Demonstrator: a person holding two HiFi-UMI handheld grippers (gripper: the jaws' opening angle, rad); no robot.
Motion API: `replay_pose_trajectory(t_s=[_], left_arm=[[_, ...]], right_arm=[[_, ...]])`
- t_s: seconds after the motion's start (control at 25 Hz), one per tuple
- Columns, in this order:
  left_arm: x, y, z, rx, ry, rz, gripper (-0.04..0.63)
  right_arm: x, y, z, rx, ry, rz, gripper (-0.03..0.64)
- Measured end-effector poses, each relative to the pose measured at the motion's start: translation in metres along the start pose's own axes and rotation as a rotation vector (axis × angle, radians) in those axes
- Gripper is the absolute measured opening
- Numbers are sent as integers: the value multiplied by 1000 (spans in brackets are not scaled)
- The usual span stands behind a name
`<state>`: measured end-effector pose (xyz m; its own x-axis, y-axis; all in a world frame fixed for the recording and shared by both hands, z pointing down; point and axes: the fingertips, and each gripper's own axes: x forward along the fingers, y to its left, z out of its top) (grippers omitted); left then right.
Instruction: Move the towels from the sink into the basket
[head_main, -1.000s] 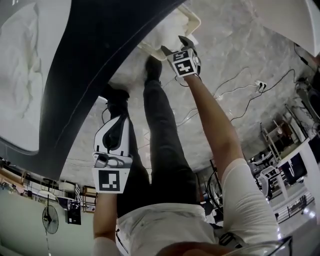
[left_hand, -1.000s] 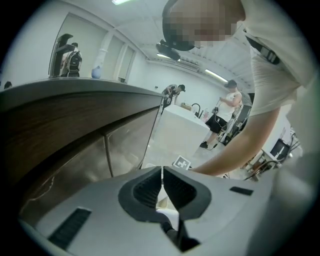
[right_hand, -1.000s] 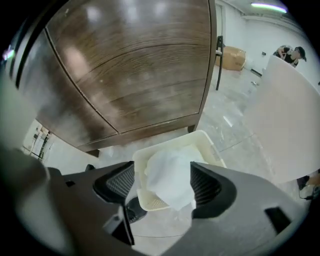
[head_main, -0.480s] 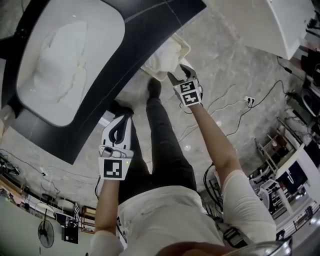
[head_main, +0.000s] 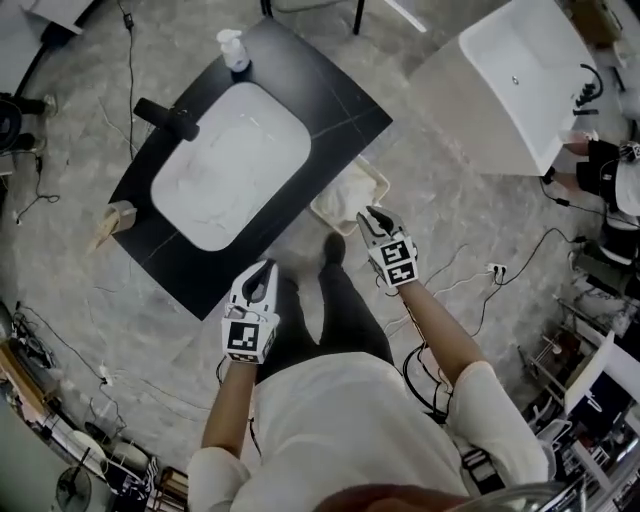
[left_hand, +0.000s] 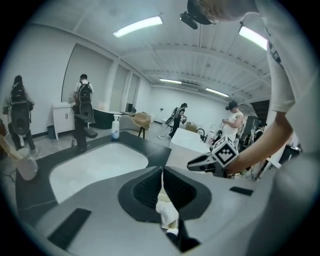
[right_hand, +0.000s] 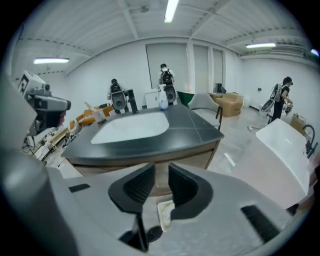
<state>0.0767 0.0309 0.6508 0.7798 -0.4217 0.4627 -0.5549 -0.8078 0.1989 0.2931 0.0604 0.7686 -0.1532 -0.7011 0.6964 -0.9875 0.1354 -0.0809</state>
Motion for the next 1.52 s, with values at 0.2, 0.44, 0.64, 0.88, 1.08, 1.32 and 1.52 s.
replay_pose_trajectory(t_s=[0.2, 0.44, 0.64, 0.88, 1.08, 1.32, 1.52], left_arm=[[-56, -1, 54, -32, -34, 20, 12], [-107, 4, 103, -51, -114, 64, 12], [-157, 8, 147, -65, -197, 117, 12], [-202, 29, 178, -63, -263, 182, 12], [-230, 43, 195, -69, -317, 243, 12], [-246, 47, 199, -85, -353, 275, 12], [-246, 47, 193, -90, -344, 272, 12]], right_arm=[[-78, 38, 78, 9, -110, 12, 47], [-147, 76, 159, -49, -260, 48, 10], [-193, 103, 212, -78, -352, 71, 0], [-223, 127, 255, -72, -401, 120, 0], [-252, 145, 291, -108, -492, 156, 0], [-262, 160, 301, -155, -520, 154, 0], [-259, 164, 304, -160, -522, 159, 0]])
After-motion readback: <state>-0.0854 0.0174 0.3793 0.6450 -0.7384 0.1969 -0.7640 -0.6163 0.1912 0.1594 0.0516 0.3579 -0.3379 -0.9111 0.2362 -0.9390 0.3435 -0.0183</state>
